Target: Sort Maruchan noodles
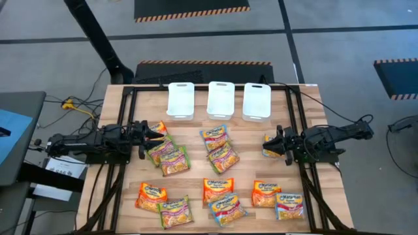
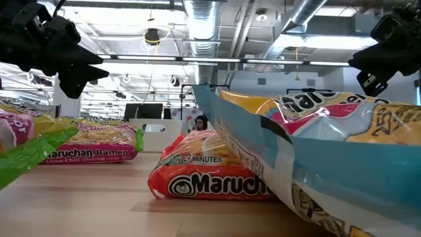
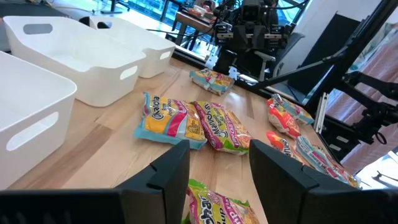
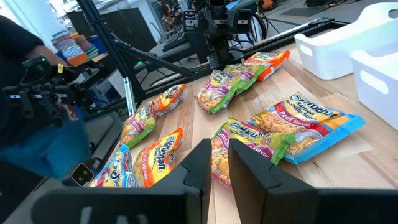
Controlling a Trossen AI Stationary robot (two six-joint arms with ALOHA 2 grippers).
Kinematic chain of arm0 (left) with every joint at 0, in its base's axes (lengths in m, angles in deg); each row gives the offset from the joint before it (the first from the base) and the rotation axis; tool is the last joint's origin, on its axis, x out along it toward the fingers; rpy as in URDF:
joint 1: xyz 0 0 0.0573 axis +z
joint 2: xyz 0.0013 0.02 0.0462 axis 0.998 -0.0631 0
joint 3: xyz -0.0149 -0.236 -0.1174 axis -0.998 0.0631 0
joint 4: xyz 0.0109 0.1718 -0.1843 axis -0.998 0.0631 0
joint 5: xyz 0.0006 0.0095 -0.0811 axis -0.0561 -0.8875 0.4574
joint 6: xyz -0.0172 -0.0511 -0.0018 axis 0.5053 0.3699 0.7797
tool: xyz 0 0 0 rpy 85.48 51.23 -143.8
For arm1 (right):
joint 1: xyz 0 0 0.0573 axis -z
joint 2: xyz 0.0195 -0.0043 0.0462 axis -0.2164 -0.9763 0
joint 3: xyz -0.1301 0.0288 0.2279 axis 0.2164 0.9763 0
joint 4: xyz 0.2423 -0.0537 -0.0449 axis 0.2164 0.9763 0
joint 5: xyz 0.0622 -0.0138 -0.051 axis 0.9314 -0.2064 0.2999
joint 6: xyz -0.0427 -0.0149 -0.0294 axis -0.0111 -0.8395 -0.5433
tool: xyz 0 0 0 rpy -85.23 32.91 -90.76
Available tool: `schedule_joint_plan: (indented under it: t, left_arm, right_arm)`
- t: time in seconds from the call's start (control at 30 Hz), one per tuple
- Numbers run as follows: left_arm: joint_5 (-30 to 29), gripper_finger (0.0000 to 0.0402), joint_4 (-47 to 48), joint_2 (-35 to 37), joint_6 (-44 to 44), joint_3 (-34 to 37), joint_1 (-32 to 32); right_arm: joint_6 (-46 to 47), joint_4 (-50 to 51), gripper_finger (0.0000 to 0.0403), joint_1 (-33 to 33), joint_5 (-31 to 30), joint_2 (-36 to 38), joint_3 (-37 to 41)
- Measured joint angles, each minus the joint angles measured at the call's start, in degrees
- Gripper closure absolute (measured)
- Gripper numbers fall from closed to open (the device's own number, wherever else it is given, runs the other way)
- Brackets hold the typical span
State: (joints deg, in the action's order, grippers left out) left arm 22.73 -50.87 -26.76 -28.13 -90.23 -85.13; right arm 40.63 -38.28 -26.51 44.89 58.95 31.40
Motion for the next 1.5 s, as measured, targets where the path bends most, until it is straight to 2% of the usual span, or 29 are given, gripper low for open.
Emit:
schedule_joint_plan:
  t: [1.17,1.3,1.5]
  left_arm:
    - [-0.92,0.0249,-0.08,0.00,1.49,0.00,0.01]
    - [-2.51,0.0249,-0.21,0.00,6.11,0.00,0.02]
    - [-3.89,0.0249,-0.33,0.00,17.67,0.00,0.02]
  right_arm:
    - [0.00,-0.01,0.0321,-0.01,0.00,0.00,-0.01]
    - [0.00,-0.01,0.0321,0.01,0.00,-0.01,-0.01]
    - [3.02,-1.19,0.0321,0.01,-0.04,-0.01,0.09]
